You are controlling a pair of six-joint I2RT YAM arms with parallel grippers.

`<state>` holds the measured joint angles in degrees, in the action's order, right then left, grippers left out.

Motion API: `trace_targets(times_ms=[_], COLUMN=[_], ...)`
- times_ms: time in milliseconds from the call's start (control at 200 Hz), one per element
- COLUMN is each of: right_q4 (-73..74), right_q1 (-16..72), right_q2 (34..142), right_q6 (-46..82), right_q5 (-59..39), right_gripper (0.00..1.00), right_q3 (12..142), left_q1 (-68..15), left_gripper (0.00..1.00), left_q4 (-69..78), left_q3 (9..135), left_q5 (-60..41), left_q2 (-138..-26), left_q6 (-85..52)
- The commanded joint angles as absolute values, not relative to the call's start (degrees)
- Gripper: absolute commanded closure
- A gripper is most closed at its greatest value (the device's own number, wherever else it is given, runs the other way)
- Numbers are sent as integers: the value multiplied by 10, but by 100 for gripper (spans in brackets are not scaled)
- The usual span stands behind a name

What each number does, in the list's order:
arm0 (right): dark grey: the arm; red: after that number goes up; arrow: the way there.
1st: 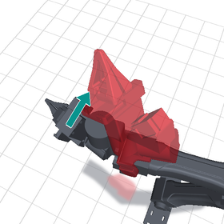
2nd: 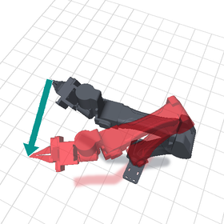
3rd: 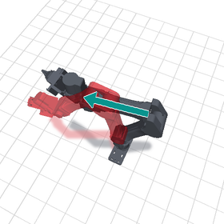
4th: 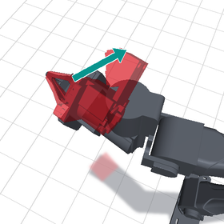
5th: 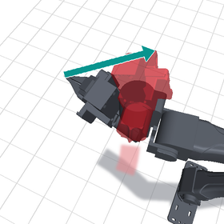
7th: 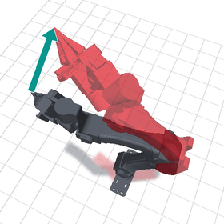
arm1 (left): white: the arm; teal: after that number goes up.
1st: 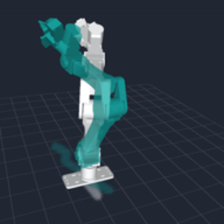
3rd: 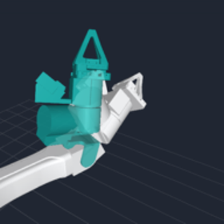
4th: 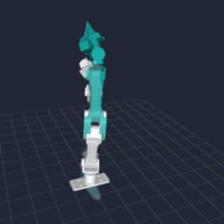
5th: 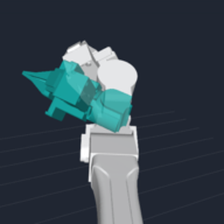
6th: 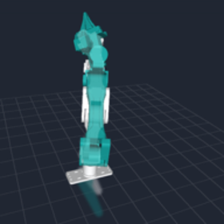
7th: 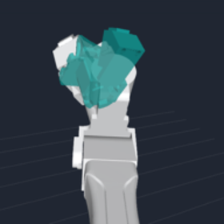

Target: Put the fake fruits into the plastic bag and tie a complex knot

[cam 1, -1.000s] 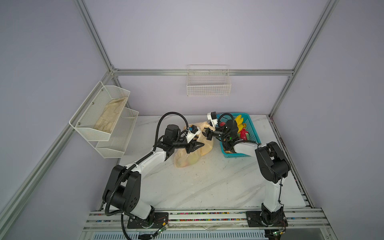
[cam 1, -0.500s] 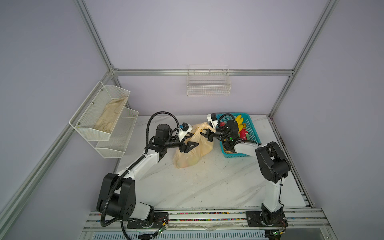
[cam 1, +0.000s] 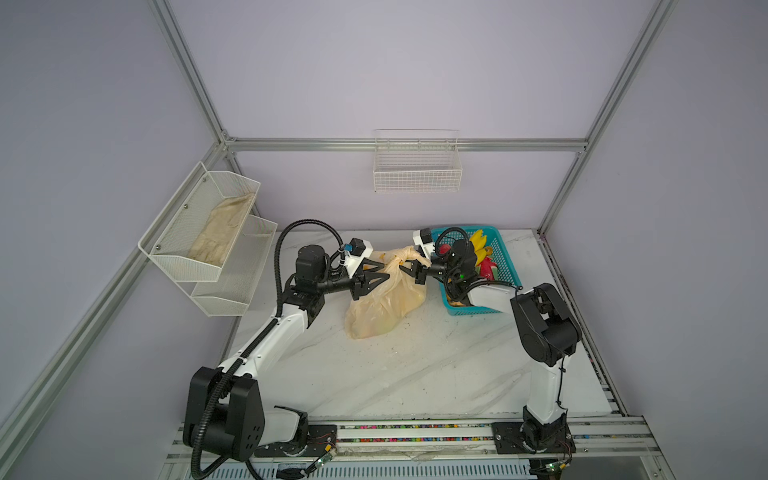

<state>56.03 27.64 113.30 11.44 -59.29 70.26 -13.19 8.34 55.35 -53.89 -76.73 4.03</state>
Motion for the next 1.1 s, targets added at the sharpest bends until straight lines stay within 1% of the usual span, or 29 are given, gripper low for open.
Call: trace_targets(times_ms=[0, 65, 135, 255, 450, 555, 770, 910, 1030, 1050, 1095], right_q4=[582, 598, 605, 609, 640, 653, 658, 658, 657, 657, 653], right_q1=[278, 280, 280, 280, 280, 280, 280, 280, 280, 280, 280], right_q2=[1128, 1131, 1135, 1138, 1139, 1140, 1141, 1135, 1132, 1132, 1131], right_q6=[120, 135, 145, 147, 156, 161, 155, 148, 144, 144, 140], right_q5=[-580, -581, -586, -602, -620, -626, -634, -635, -635, -635, -636], right_gripper=[100, 100, 100, 100, 100, 100, 100, 100, 100, 100, 100], right_q3=[716, 720, 724, 728, 716, 715, 709, 703, 700, 700, 700], left_q1=[-148, -161, -182, -219, -233, -233, -232, -228, -220, -219, -215], left_gripper=[80, 87, 90, 90, 88, 80, 57, 42, 33, 32, 30], left_q4=[118, 118, 126, 147, 218, 226, 224, 196, 176, 173, 169], left_q3=[525, 522, 521, 522, 515, 510, 491, 493, 491, 490, 487], left_q5=[-529, -515, -499, -464, -442, -439, -445, -454, -457, -458, -461], left_q2=[-774, -780, -788, -805, -852, -858, -846, -828, -816, -794, -784], left_q6=[13, 18, 17, 20, -18, -15, -11, -3, -1, -1, 0])
